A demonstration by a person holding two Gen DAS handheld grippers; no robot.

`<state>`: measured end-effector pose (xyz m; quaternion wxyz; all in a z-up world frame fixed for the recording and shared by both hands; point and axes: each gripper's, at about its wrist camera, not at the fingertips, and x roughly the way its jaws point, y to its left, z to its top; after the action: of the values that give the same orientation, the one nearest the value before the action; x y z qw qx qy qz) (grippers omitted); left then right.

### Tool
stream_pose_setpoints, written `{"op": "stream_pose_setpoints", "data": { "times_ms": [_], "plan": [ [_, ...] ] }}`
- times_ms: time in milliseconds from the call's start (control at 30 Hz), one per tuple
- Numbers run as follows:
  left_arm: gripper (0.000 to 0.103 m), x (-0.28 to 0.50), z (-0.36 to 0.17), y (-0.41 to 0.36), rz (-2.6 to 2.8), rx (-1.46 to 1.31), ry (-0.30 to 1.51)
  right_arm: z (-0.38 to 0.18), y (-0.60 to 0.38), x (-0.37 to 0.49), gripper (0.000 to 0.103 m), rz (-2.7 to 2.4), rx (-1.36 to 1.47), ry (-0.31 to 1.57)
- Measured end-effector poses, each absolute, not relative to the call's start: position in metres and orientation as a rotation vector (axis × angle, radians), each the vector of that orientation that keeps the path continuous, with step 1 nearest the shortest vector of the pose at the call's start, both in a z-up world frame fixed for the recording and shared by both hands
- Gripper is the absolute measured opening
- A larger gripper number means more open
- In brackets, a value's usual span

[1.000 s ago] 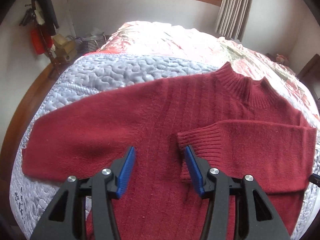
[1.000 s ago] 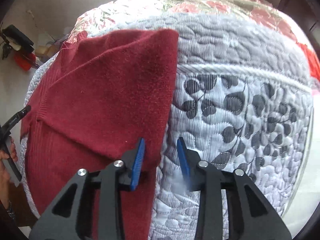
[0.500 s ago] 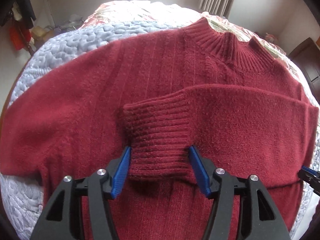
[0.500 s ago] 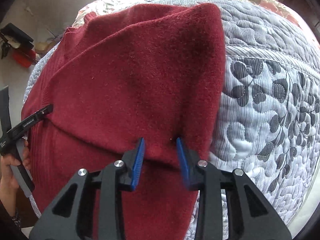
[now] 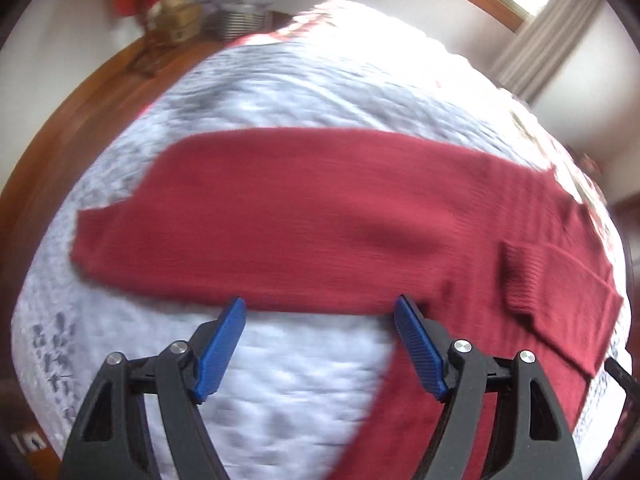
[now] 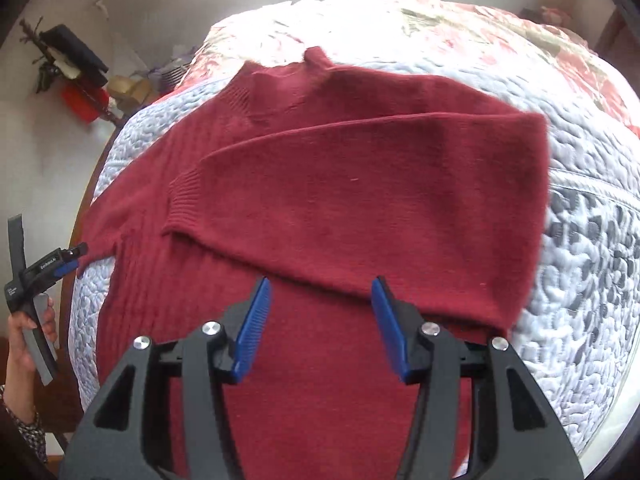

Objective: Fold small clothes
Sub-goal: 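Open the right gripper and release the folded sleeve, then grasp the other sleeve cuff with the left gripper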

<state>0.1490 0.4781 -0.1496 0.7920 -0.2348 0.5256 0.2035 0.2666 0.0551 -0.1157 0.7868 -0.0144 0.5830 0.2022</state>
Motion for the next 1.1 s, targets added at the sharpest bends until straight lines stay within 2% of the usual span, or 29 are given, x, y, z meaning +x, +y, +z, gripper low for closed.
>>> {"op": "stream_pose_setpoints", "data": {
  "times_ms": [167, 433, 567, 767, 967, 1033, 1100],
  "plan": [
    [0.077, 0.116, -0.159, 0.544, 0.513, -0.638, 1.138, -0.127, 0.088, 0.261, 0.052, 0.45, -0.056, 1.281],
    [0.075, 0.081, -0.194, 0.603, 0.519, -0.958, 1.117, -0.135, 0.106, 0.256, 0.053, 0.44, -0.093, 1.289],
    [0.07, 0.063, -0.216, 0.625, 0.526, -1.154, 1.059, -0.139, 0.109, 0.256, 0.053, 0.428, -0.086, 1.291],
    [0.066, 0.054, -0.23, 0.656, 0.577, -1.299, 0.961, -0.144, 0.115, 0.259, 0.053, 0.416, -0.108, 1.295],
    [0.041, 0.056, -0.243, 0.67, 0.627, -1.291, 0.952, -0.149, 0.127, 0.258, 0.054, 0.43, -0.132, 1.301],
    [0.025, 0.056, -0.24, 0.671, 0.636, -1.269, 0.941, -0.149, 0.129, 0.257, 0.056, 0.435, -0.158, 1.294],
    [0.016, 0.06, -0.229, 0.667, 0.654, -1.197, 0.935, -0.149, 0.13, 0.257, 0.056, 0.441, -0.165, 1.292]
  ]
}}
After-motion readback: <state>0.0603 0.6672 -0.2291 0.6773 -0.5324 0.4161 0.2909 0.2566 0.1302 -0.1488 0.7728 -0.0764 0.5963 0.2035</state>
